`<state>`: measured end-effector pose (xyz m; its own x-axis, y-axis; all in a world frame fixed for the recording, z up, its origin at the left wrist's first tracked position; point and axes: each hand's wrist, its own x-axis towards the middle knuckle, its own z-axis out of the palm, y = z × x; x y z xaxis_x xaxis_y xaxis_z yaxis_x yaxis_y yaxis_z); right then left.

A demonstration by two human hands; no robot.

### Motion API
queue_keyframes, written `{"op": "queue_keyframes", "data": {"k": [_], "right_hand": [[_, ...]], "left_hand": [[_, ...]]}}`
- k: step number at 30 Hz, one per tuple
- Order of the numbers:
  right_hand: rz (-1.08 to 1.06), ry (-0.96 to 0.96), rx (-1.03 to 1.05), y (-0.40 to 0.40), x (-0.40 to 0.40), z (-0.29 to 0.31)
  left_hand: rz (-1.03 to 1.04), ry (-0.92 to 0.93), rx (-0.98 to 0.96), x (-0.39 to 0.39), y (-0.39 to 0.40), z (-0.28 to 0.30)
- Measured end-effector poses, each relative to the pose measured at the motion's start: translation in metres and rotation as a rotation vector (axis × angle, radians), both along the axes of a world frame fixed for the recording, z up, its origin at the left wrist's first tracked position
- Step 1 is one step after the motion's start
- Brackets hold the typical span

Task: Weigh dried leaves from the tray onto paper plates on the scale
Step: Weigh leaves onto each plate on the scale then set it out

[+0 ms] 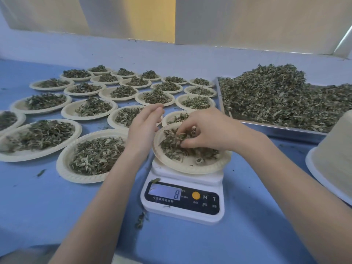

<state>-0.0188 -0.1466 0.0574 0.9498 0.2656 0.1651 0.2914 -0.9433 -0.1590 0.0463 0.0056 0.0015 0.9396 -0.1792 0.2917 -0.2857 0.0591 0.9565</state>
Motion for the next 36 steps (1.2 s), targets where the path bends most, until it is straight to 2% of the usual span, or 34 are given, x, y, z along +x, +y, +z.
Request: {"op": "queue_keyframes", "data": {"k": [2,6,11,16,21,27,36], "right_hand": [[-0.024,-0.029,0.108,-0.003,-0.003,0.004],[-0.045,-0.015,0.481,-0.014,-0.008,0.016],[-0.040,0.058,0.651,-0.017,-0.008,0.020],[-0.056,0.077,0.564,-0.023,-0.008,0.019],[-0.034,0.064,0.735,-0.027,-0.012,0.027],[-0.070,-0.014,0.757,-0.026,-0.009,0.026],[-0.065,-0.012,0.824,-0.025,-0.006,0.023]], "left_hand": [[-0.009,-0.008,-0.018,-0.002,0.000,-0.002],[-0.022,-0.011,-0.053,-0.002,0.001,-0.005],[-0.039,-0.015,-0.058,-0.001,0.001,-0.007],[-0.037,-0.002,-0.060,0.001,0.003,-0.009],[-0.041,0.002,-0.057,0.000,0.003,-0.010],[-0.043,-0.004,-0.057,-0.001,0.005,-0.012],[-0.077,-0.020,-0.064,-0.002,0.006,-0.012]]}}
